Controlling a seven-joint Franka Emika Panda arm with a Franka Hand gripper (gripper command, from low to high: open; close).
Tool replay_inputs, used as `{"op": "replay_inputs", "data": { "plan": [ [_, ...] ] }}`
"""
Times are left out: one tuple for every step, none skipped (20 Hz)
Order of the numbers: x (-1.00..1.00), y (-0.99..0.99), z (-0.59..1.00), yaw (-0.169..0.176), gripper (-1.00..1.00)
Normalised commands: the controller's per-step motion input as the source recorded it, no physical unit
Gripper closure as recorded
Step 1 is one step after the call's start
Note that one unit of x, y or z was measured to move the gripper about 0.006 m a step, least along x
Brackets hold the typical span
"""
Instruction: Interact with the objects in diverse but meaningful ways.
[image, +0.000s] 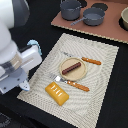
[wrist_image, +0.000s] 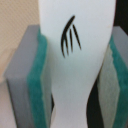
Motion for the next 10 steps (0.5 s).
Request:
{"op": "replay_inputs", "data": {
  "plan": [
    [0.8, 0.6, 0.92, 0.0, 1.0],
    [0.79, 0.6, 0.89, 0.0, 1.0],
    [0.78, 0.61, 0.83, 0.0, 1.0],
    [0.77, 0.61, 0.75, 0.0, 1.0],
    [0.76, 0.6, 0.58, 0.0, 1.0],
    [0.77, 0.6, 0.54, 0.0, 1.0],
    [0.78, 0.59, 0.47, 0.0, 1.0],
    [0.81, 0.59, 0.46, 0.0, 1.0],
    [0.79, 0.6, 0.41, 0.0, 1.0],
    [0.78, 0.6, 0.38, 0.0, 1.0]
  ]
}}
